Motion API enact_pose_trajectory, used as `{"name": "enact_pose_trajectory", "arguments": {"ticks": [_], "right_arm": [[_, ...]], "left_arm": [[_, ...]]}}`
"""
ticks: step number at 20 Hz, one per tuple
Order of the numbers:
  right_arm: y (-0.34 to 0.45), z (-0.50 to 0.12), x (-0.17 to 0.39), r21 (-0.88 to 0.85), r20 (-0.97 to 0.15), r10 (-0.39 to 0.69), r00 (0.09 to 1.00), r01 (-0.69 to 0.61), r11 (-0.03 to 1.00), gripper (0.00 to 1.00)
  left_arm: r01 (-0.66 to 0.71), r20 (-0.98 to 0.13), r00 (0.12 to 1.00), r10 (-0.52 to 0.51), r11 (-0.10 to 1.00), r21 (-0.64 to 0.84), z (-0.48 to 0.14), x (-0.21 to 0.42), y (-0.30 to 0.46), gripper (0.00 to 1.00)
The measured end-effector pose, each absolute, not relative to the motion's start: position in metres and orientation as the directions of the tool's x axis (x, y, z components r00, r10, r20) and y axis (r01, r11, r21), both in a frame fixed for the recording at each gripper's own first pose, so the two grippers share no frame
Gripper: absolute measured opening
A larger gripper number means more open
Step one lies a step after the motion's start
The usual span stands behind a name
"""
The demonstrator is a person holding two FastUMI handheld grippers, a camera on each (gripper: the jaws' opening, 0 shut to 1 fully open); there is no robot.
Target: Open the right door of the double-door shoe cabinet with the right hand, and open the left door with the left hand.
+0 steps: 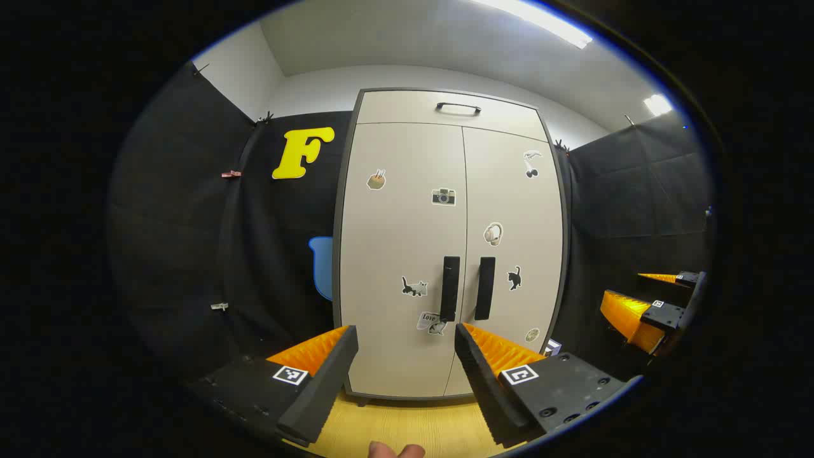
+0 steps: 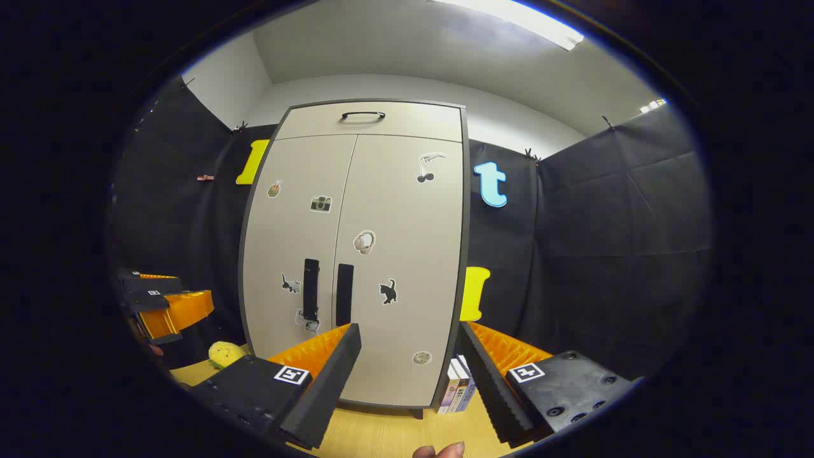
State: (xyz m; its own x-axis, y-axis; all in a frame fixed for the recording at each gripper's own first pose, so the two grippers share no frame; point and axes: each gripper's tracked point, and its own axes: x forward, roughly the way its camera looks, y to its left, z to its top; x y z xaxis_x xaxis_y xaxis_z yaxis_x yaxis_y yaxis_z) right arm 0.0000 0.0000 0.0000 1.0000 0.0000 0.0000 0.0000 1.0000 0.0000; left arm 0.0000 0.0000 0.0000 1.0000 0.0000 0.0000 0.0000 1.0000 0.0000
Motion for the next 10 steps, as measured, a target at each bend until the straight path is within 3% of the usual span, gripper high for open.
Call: {"name": "enact_pose_trajectory", "arguments": {"ticks": [10], "right_arm": [[-0.0081, -0.0044, -0.0006, 0.010, -0.014, 0.003, 1.000, -0.003, 1.000, 0.98]], "left_arm": [[-0.015, 0.000, 1.000, 0.015, 1.000, 0.018, -0.0003, -0.0042, -0.0081, 0.94]]}}
